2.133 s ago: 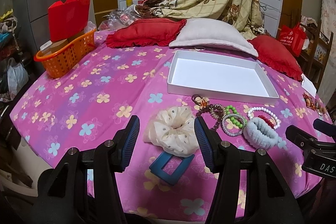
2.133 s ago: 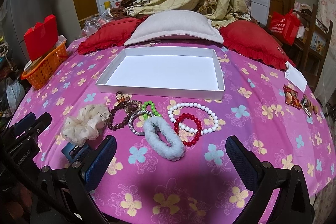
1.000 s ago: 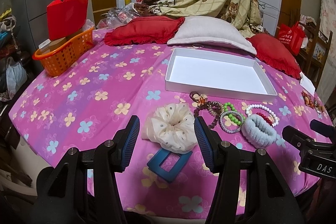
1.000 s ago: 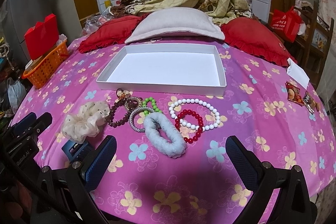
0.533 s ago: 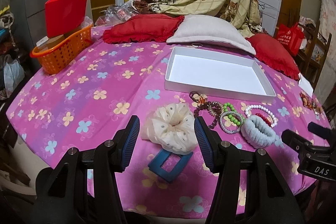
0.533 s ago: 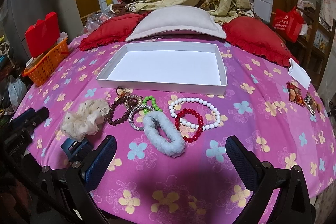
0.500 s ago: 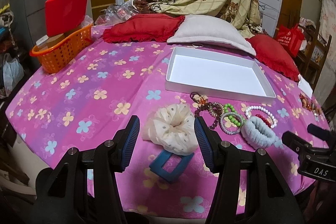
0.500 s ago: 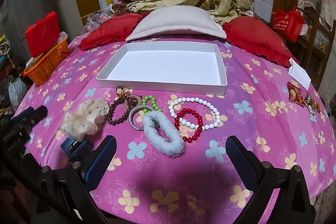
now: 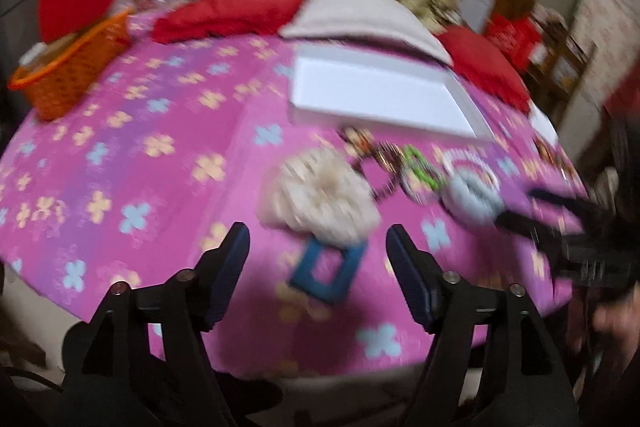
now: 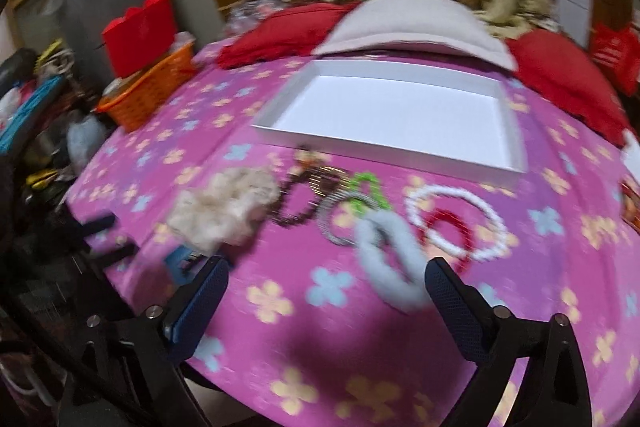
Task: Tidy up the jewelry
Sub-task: 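Grasp the blue hair claw clip with the left tool while the right tool grasps the cream scrunchie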
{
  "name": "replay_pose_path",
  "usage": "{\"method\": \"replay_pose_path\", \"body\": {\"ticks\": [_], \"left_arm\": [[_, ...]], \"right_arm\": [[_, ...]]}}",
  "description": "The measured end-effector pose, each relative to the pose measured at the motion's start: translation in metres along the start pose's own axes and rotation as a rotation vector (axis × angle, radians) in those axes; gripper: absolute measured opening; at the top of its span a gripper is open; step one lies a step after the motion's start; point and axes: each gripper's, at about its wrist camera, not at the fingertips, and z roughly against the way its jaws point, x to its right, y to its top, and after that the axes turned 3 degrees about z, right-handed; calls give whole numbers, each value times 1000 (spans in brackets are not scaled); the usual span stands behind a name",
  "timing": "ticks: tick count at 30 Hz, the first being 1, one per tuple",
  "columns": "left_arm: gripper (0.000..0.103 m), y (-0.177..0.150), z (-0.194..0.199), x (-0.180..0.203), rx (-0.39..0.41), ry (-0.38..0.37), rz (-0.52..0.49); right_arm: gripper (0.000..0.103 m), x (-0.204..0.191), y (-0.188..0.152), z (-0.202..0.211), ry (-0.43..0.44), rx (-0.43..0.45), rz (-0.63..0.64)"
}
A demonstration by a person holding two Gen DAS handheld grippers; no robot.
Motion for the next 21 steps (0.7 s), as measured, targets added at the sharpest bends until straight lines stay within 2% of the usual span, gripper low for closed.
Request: {"method": "replay_pose_path", "body": {"ticks": [4, 8, 13, 18, 19, 21], "left_arm": [[73, -16, -15, 10, -46, -3, -93], [74, -20, -28, 17, -62, -26, -170], [74, -19, -48, 13, -86, -2, -213], [74, -20, -64, 12, -114, -10, -244], [74, -20, -66, 11, -108, -4, -247], [74, -20, -68, 7, -100, -24, -226]], "right_arm": [[89, -10, 21, -24, 103, -36, 3], [89, -17, 37, -50, 209, -112, -29], [89, -28, 45, -86, 239, -182, -29], [89, -39, 50, -120, 228, -247, -20], [87, -41, 50, -127, 221, -265, -22], [77, -43, 49, -138, 234, -293, -24]]}}
